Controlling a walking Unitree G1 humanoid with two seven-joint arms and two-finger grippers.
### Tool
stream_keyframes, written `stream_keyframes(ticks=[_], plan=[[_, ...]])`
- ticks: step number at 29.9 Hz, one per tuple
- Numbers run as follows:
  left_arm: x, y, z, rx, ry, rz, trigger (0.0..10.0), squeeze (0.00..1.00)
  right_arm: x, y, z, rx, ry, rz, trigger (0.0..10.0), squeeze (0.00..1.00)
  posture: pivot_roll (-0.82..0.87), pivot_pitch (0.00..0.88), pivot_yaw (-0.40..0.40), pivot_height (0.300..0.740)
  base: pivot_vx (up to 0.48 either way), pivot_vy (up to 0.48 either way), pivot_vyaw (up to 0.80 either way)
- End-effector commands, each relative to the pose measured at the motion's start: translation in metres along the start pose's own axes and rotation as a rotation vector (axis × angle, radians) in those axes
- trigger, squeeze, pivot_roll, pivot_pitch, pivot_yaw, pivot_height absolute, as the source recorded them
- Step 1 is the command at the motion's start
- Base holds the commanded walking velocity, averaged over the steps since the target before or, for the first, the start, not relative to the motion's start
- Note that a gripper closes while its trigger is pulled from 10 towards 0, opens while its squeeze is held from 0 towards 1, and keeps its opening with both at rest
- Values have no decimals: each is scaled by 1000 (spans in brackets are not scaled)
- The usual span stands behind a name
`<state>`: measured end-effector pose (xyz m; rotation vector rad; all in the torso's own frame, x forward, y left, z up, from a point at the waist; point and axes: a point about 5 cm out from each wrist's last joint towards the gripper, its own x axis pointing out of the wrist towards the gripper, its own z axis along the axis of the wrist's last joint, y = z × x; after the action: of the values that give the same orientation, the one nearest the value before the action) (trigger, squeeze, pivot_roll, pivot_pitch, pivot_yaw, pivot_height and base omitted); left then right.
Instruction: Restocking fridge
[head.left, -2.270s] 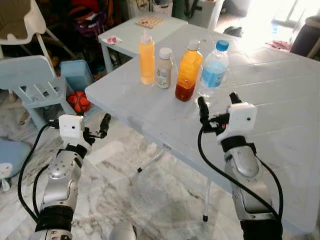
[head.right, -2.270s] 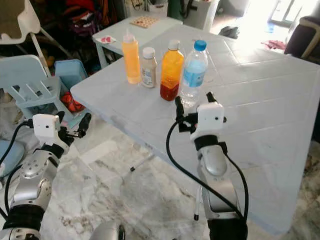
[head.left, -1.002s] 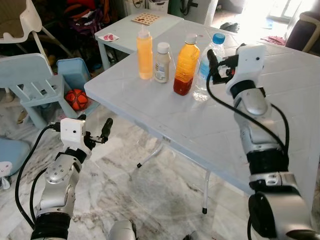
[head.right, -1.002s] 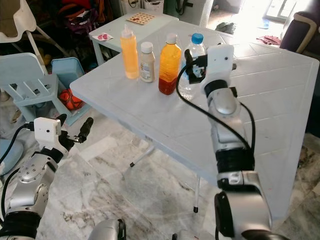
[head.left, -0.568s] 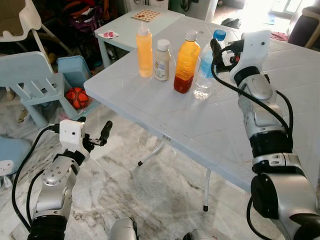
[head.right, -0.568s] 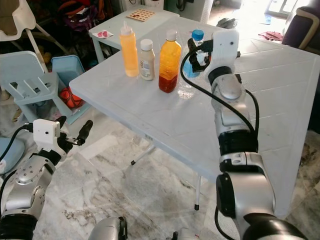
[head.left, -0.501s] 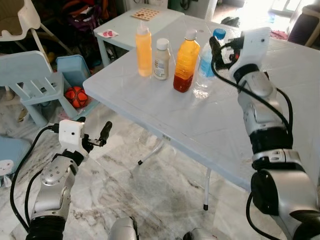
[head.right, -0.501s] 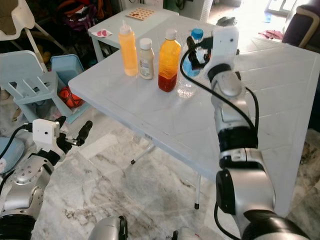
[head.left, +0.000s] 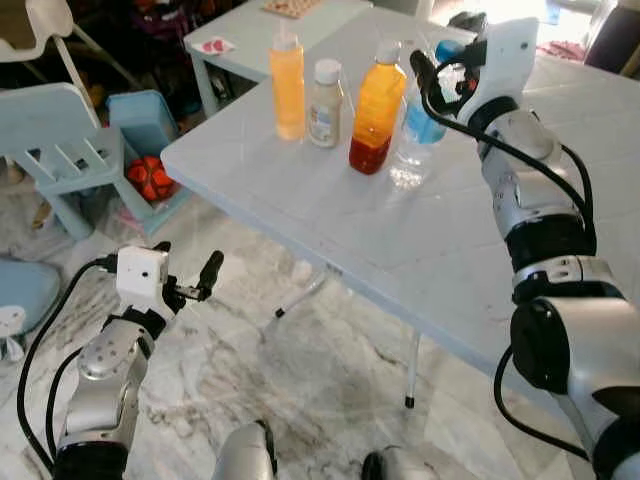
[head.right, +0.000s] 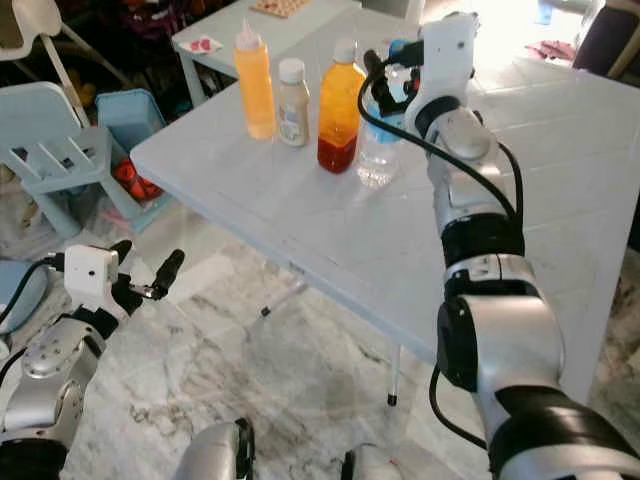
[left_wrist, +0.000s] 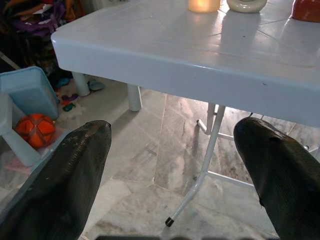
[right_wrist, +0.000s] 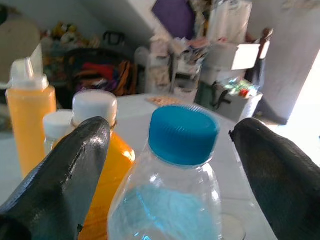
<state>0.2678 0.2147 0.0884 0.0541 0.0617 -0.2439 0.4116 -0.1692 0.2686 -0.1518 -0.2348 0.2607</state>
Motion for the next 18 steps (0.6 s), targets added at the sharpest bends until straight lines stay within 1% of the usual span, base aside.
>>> stream_keyframes(ticks=[1,3,4,5,6,7,8,12,15,16,17,18], plan=[[-3,1,-1,5,13,5,10000,0,3,-3,10,-25,-20,18,10000,0,119,164,33,740,0,0,0],[-4,1,-1,3,15,7,10000,0,4,-4,12,-26,-17,16,10000,0,117,163,32,740,0,0,0],[-5,1,-2,1,17,10,10000,0,5,-5,13,-29,-15,25,6745,0,117,163,32,740,0,0,0],[-6,1,-3,-1,19,11,10000,0,5,-5,14,-38,-17,33,6745,0,113,166,32,740,0,0,0],[-6,0,-3,-1,20,11,10000,0,6,-6,16,-53,-18,36,1725,0,112,167,32,740,0,0,0],[-6,0,-3,-2,20,11,10000,0,6,-6,16,-57,-18,36,1725,0,112,167,32,740,0,0,0],[-5,-1,-3,-2,20,10,10000,0,5,-7,17,-67,-14,28,0,0,112,167,32,740,0,0,0],[-4,-2,-3,-6,20,5,10000,0,5,-14,20,-86,-12,24,0,0,108,165,35,740,0,0,0],[-3,-2,-2,-6,20,4,10000,0,5,-15,23,-85,-14,31,39,0,107,163,35,740,0,0,0],[-3,-2,-2,-6,21,5,10000,0,6,-15,25,-84,-18,40,1725,0,105,162,35,740,0,0,0],[-2,-2,-2,-6,21,5,10000,0,6,-15,26,-84,-19,43,1725,0,104,160,35,740,0,0,0],[-2,-2,-2,-7,21,5,10000,0,7,-13,29,-84,-26,53,7569,0,102,160,36,740,0,0,0]])
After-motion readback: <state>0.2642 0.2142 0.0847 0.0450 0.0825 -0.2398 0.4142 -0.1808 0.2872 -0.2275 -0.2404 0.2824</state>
